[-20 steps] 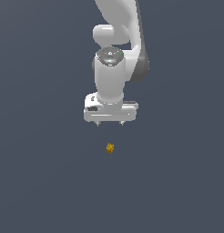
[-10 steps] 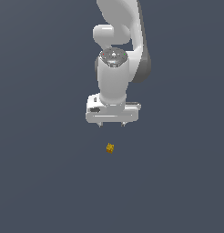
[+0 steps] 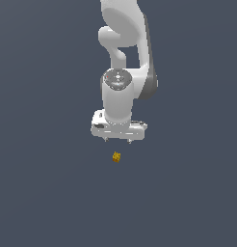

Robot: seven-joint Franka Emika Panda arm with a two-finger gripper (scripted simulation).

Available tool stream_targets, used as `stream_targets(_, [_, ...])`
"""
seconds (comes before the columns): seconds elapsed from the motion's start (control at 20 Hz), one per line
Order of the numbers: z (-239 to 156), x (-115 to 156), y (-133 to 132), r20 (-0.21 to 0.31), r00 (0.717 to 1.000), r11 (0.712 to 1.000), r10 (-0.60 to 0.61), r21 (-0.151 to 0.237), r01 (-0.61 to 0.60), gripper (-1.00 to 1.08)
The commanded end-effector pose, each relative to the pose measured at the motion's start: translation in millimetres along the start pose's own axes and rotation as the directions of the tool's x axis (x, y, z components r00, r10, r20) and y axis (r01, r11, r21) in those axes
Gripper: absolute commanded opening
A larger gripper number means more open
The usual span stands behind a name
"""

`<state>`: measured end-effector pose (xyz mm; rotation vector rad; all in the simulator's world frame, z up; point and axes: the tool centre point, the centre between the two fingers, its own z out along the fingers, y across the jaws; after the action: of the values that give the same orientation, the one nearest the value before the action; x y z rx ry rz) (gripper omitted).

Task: Pick up the object and move it to a goal position.

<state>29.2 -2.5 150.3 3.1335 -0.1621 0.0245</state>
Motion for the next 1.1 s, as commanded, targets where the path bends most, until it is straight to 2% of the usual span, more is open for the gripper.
stream_targets(0.0, [15.8,5.0,0.6,0.004,0.998,0.998,0.06,0.002,-0.06,1.0])
stream_targets(0.5, [67.6,18.6,3.5,0.015,0.968,0.968,0.25,0.0,-0.25,1.0])
stream_targets(1.05, [81.0,20.0,4.0,0.017,0.959,0.959,0.283,-0.002,-0.283,1.0])
